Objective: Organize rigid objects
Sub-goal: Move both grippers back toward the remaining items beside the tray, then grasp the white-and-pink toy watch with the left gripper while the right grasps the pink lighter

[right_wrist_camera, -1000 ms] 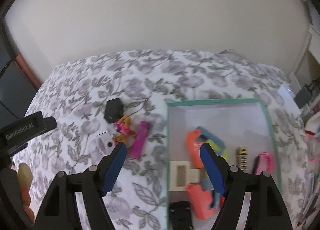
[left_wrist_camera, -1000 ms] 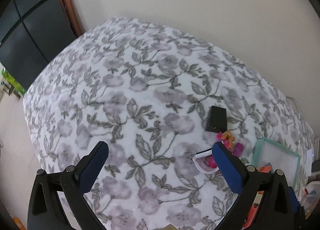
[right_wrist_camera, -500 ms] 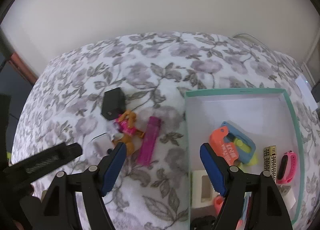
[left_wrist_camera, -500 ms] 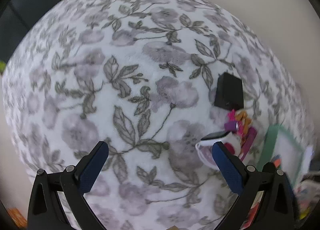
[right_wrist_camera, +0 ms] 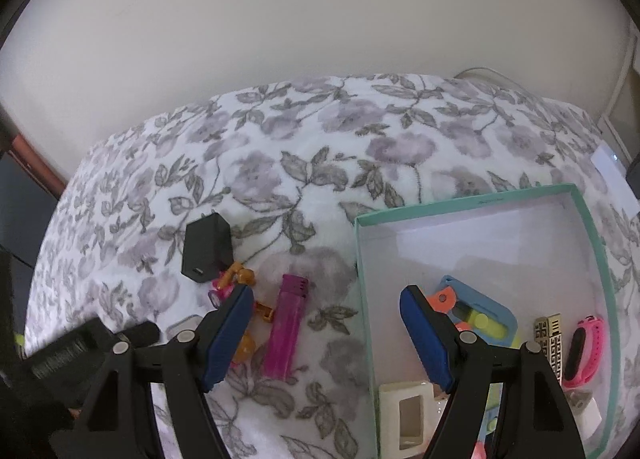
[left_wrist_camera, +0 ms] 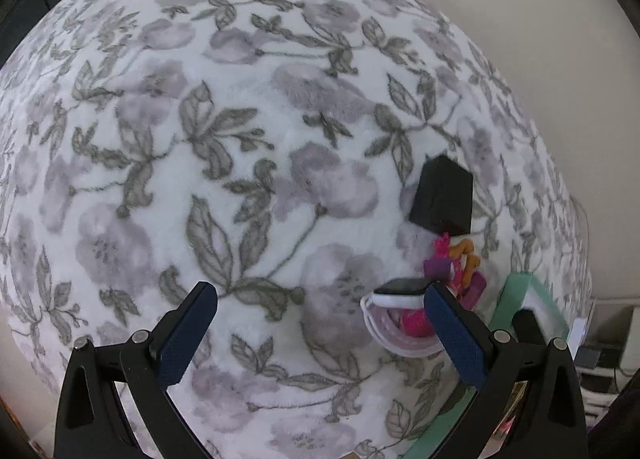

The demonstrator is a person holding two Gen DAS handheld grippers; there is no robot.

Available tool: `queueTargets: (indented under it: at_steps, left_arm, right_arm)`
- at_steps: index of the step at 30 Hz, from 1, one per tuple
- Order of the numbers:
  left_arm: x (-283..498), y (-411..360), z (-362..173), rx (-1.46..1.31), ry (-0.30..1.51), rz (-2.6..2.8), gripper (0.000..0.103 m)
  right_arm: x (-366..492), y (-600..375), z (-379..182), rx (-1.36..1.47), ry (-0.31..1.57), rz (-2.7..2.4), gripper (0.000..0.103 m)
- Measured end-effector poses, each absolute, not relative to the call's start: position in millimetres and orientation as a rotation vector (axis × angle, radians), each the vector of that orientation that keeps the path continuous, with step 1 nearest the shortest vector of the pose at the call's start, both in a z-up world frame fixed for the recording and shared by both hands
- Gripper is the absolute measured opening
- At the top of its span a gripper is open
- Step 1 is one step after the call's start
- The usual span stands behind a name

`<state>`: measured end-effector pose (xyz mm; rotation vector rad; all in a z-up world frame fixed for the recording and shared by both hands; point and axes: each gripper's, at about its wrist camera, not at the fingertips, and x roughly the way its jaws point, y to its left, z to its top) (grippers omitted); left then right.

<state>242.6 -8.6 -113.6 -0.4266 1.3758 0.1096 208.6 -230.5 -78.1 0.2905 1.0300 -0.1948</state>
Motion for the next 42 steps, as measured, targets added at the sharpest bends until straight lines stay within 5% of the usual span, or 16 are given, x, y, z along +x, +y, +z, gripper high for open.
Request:
queueTargets:
  at_steps: [18, 20, 25, 28, 39, 42]
  left_arm:
    - [240, -37, -141, -0.566, 1.438, -0.04, 0.102]
    - [240, -36, -139, -0.569, 1.432, -0.041, 0.089]
    - [240, -38, -139, -0.598, 1.435, -0.075, 0.078]
    - [240, -40, -140, -0.649, 1.434, -0.109, 0.062]
    - [239, -27, -129, -0.619, 1.418, -0.044, 0.061]
    - [239, -17, -122, -0.575, 1.395, 0.024, 0.061]
  right_arm:
    - [199, -250, -77, 0.333, 1.031, -0.216, 0.079]
    - [199, -249, -77, 0.333, 1.032, -0.216, 0.079]
    - [199, -247, -77, 0.339, 1.031, -0.2, 0.079]
    - [200, -246, -79, 0.348, 1.032, -0.179, 0.079]
    - [203, -231, -79, 0.326, 1.021, -0.112, 0.074]
    - [205, -223, -81, 0.308, 1.029, -0.087, 0.066]
